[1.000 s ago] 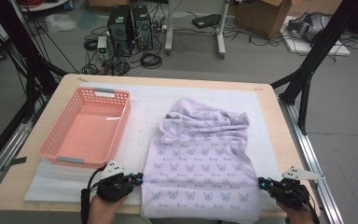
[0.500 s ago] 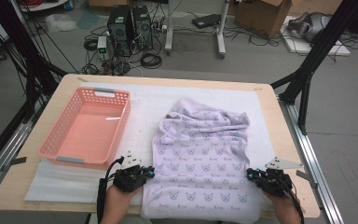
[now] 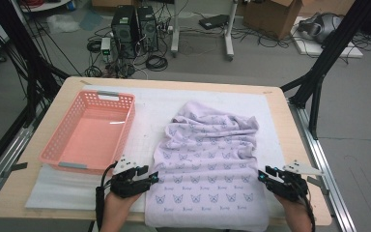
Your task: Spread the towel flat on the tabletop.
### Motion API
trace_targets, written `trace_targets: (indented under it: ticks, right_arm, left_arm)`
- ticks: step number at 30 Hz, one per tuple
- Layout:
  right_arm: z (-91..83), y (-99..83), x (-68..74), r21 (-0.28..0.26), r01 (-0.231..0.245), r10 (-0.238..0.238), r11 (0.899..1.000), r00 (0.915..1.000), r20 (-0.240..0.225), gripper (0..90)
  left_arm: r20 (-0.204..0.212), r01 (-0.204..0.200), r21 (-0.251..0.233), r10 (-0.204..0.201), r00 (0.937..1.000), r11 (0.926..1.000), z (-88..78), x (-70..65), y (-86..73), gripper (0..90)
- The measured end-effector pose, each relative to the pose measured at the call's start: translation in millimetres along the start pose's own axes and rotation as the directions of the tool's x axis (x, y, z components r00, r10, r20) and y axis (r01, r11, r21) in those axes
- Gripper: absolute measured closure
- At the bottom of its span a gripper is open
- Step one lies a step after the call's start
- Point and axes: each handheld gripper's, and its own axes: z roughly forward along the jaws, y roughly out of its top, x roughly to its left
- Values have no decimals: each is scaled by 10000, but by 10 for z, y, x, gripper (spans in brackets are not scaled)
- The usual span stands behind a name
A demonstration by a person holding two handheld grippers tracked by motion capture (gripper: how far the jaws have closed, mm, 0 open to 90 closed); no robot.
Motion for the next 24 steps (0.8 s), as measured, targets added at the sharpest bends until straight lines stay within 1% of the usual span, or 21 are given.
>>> trace_targets:
  ticks: [2, 3, 5, 6, 7, 8, 9, 10, 11, 12, 13, 14, 16, 18, 20, 21, 24]
  right_arm:
    - [-76, -43, 16, 51, 19, -18, 10000, 9998, -210, 546]
    - [-101, -83, 37, 258, 135, -124, 9996, 9990, -418, 538]
    - [-123, -146, 84, 595, 397, -368, 9974, 9982, -475, 524]
    - [-129, -178, 103, 765, 467, -421, 9960, 9973, -600, 524]
    - [-133, -215, 125, 955, 635, -576, 9934, 9963, -634, 529]
    - [-132, -234, 137, 1065, 763, -700, 9914, 9956, -617, 558]
    - [-130, -260, 156, 1312, 867, -795, 9876, 9951, -589, 600]
    - [-131, -277, 165, 1260, 1088, -1038, 9860, 9935, -459, 659]
    - [-143, -279, 174, 1342, 1199, -1160, 9837, 9926, -363, 772]
    - [-151, -270, 164, 1455, 1104, -1012, 9832, 9925, -689, 866]
    - [-153, -274, 164, 1450, 1069, -971, 9836, 9926, -727, 870]
    - [-156, -277, 161, 1442, 1059, -959, 9839, 9926, -741, 876]
    - [-191, -273, 148, 1538, 952, -826, 9835, 9928, -867, 880]
    - [-236, -288, 126, 1433, 851, -705, 9860, 9921, -1041, 882]
    - [-319, -307, 107, 1287, 826, -676, 9882, 9909, -1167, 883]
    - [-359, -314, 107, 1246, 754, -599, 9893, 9905, -1236, 883]
    - [-453, -326, 119, 1182, 785, -609, 9899, 9874, -1461, 883]
  left_arm:
    - [21, -21, 161, 20, 10000, 9999, -42, -15, -50, 482]
    - [83, -31, 242, 29, 10000, 9997, -54, -20, -70, 480]
    - [200, -31, 399, 23, 9998, 9992, -80, -29, -123, 480]
    - [285, -27, 353, 17, 9996, 9994, -98, -43, -148, 480]
    - [293, -60, 322, 51, 9996, 9995, -106, -56, -160, 485]
    - [313, -205, 369, 193, 9993, 9991, -117, -81, -176, 492]
    - [283, -428, 426, 417, 9987, 9982, -125, -100, -189, 525]
    - [110, -624, 498, 620, 9980, 9968, -132, -123, -202, 590]
    - [-71, -811, 556, 816, 9966, 9952, -141, -135, -210, 686]
    - [-104, -807, 670, 816, 9966, 9945, -152, -131, -208, 777]
    - [-42, -638, 743, 643, 9979, 9952, -159, -123, -204, 838]
    - [-3, -567, 792, 569, 9984, 9952, -170, -121, -201, 857]
    - [66, -539, 830, 535, 9985, 9951, -207, -130, -209, 866]
    - [217, -494, 736, 479, 9986, 9961, -269, -131, -217, 867]
    - [308, -448, 586, 431, 9986, 9973, -332, -134, -224, 868]
    - [341, -447, 575, 428, 9985, 9973, -359, -136, -227, 868]
    - [535, -441, 602, 409, 9977, 9972, -410, -139, -250, 868]
